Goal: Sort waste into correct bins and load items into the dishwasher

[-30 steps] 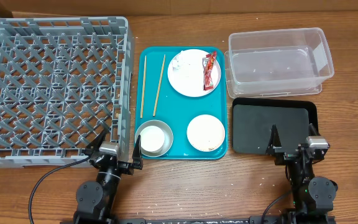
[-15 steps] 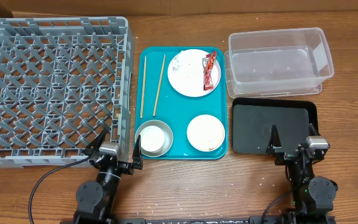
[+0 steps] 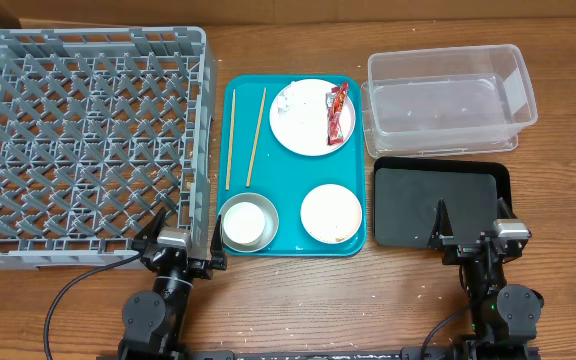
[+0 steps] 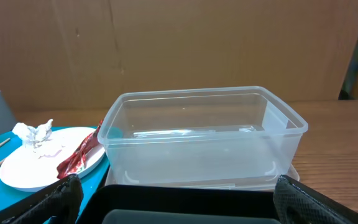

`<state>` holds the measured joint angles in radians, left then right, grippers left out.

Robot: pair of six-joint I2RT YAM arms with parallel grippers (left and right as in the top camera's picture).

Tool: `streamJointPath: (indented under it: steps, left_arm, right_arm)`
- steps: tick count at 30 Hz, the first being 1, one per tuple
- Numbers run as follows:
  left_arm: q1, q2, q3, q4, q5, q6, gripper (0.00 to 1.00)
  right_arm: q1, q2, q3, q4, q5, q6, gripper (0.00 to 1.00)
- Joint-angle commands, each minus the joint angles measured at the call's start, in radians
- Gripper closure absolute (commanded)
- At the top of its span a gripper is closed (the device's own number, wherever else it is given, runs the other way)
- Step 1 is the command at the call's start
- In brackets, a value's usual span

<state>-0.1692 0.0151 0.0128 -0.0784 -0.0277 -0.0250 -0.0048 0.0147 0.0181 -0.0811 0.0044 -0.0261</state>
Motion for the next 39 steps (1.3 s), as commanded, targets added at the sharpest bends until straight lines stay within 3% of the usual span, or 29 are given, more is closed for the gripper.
streamJointPath:
  steps: [1,7,12,16,22,33,37,39]
  left_arm:
    - [0.005,-0.010,-0.007,0.006,-0.016,0.017,0.00]
    - [0.005,-0.010,-0.007,0.010,0.102,0.007,0.00]
    - [0.005,-0.010,0.012,0.115,0.176,-0.051,0.00]
    - [0.005,-0.004,0.122,0.046,0.182,-0.079,0.00]
    - [0.006,0.167,0.434,-0.238,0.154,-0.092,0.00]
    - [0.005,0.870,1.133,-0.760,0.258,-0.109,0.00]
    - [0.005,1.044,1.315,-0.882,0.284,-0.110,0.00]
    - [0.005,1.104,1.360,-0.906,0.334,-0.117,0.00]
  right_arm:
    - [0.004,-0.011,-0.010,-0.002,0.002,0.003,0.00]
    - [0.004,-0.011,-0.010,0.074,-0.201,0.003,0.00]
    - [0.004,-0.011,0.007,0.101,-0.369,0.003,0.00]
    - [0.004,0.010,0.109,0.064,-0.414,0.065,0.00]
    - [0.004,0.210,0.443,-0.147,-0.418,0.116,0.00]
    - [0.005,0.948,1.330,-0.858,-0.482,0.049,0.00]
    - [0.004,1.128,1.524,-1.010,-0.599,0.150,0.00]
    - [0.005,1.190,1.555,-0.991,-0.676,0.184,0.00]
